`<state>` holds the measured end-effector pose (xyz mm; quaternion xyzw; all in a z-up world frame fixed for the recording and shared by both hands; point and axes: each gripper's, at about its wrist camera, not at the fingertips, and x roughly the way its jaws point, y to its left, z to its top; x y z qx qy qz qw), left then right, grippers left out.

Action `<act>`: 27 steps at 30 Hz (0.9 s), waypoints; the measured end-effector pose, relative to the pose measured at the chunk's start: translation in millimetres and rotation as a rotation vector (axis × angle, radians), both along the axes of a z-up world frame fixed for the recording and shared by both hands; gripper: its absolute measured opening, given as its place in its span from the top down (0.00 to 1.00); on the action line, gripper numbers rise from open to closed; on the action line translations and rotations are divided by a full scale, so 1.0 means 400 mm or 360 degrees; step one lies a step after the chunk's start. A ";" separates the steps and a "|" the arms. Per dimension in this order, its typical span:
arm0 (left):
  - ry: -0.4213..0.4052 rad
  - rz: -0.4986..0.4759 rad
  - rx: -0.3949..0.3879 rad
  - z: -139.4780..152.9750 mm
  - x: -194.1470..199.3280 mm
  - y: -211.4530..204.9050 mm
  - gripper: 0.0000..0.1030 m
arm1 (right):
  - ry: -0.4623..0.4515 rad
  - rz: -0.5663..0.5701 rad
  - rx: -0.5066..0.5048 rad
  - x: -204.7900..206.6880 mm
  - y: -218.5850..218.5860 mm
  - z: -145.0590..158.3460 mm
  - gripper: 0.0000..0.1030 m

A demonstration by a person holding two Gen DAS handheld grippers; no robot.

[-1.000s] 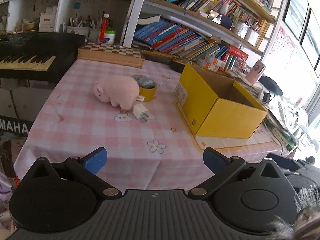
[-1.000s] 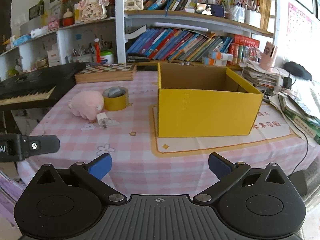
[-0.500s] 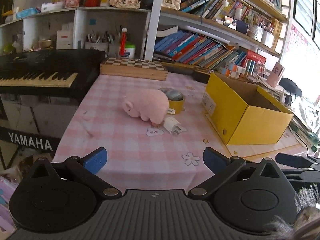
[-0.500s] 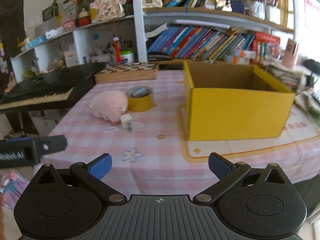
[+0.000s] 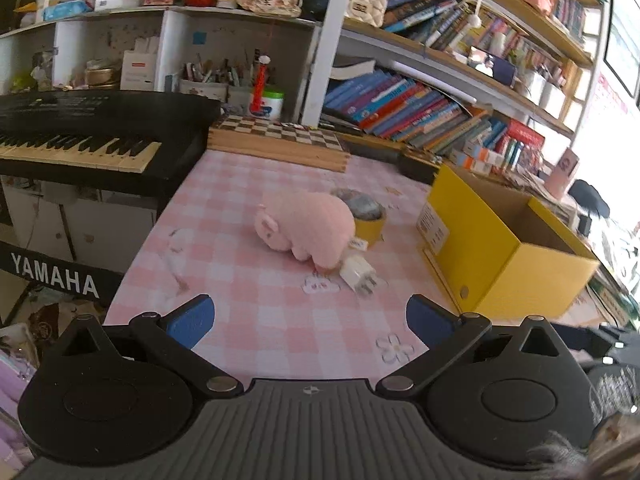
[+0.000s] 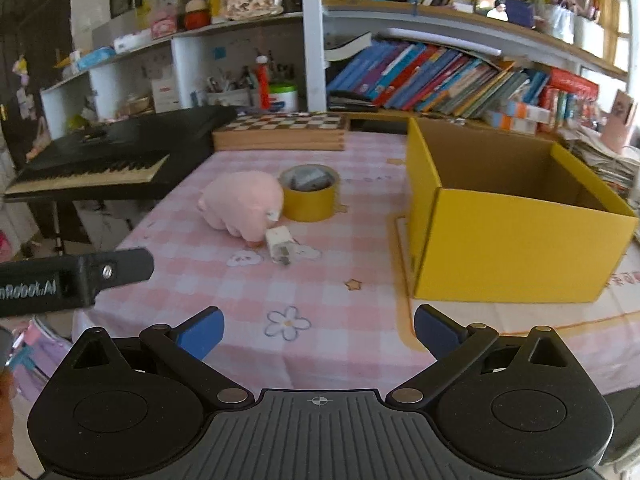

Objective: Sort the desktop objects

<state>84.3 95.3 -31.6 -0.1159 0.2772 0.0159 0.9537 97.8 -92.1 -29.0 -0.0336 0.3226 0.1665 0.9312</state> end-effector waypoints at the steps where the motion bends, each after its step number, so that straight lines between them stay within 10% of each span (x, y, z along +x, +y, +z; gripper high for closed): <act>1: 0.0000 0.0012 -0.0005 0.000 0.010 0.002 0.00 | -0.0004 0.0011 0.0000 0.006 0.003 -0.001 0.02; 27: 0.0070 -0.0006 0.0140 -0.075 0.364 -0.017 0.00 | -0.0049 0.0293 -0.0096 0.198 0.095 -0.082 0.08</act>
